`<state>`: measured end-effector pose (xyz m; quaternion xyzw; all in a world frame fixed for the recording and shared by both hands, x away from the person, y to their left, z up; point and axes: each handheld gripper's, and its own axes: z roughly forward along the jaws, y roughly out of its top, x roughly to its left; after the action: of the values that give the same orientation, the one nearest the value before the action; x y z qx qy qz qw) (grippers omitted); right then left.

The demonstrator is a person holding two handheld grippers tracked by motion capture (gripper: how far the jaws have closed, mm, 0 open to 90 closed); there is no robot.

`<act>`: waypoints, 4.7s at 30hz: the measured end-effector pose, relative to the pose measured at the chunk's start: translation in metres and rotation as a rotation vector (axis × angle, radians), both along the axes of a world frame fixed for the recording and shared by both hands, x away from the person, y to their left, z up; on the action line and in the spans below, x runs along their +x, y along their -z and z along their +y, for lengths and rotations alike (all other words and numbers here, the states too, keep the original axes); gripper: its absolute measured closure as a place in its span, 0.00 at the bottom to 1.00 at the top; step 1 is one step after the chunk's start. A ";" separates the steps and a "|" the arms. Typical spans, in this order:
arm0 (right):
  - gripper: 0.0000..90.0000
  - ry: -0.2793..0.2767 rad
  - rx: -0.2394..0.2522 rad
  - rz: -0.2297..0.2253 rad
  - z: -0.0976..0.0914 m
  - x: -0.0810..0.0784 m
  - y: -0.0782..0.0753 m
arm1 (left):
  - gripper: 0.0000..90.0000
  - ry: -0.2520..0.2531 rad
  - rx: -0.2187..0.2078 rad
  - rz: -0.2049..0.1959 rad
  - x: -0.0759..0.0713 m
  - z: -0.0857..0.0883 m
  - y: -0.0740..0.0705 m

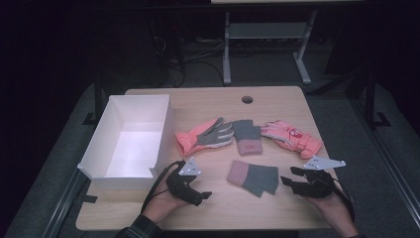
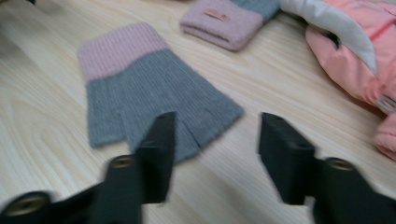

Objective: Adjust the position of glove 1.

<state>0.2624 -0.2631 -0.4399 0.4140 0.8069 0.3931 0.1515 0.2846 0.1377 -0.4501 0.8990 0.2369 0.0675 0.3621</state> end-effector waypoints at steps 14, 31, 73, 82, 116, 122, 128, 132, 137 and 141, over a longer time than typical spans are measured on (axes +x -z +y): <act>1.00 -0.102 0.062 0.028 0.033 0.022 -0.003 | 0.15 -0.007 0.011 0.001 -0.002 0.005 0.000; 1.00 -0.216 0.064 0.009 0.088 0.054 -0.007 | 0.15 0.004 0.000 -0.018 -0.001 0.003 0.000; 1.00 -0.305 -0.008 0.115 0.133 0.068 0.020 | 0.15 0.023 -0.004 -0.002 -0.001 0.002 0.000; 1.00 -0.339 -0.025 0.148 0.118 0.041 0.016 | 0.15 0.015 -0.006 0.005 -0.001 0.004 0.000; 1.00 -0.202 -0.056 0.175 0.037 0.014 0.022 | 0.16 0.025 0.025 0.015 0.000 0.001 0.002; 1.00 -0.187 -0.080 0.175 0.028 0.004 0.020 | 0.16 0.014 0.024 0.018 0.000 0.003 0.003; 1.00 -0.181 -0.052 0.156 0.016 -0.005 0.018 | 0.19 0.018 0.015 0.017 0.001 0.001 0.002; 1.00 -0.187 -0.028 0.135 0.018 -0.003 0.015 | 0.27 0.019 0.007 0.022 0.003 -0.002 0.000; 0.76 -0.168 -0.008 0.114 0.019 -0.003 0.012 | 0.54 0.017 -0.029 0.036 0.009 -0.008 -0.006; 0.63 -0.162 0.006 0.099 0.017 -0.002 0.010 | 0.81 0.002 -0.036 0.039 0.016 -0.014 -0.011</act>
<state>0.2602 -0.2463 -0.4495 0.3665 0.8431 0.3856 0.0780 0.3004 0.1242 -0.4390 0.8938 0.2439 0.0454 0.3735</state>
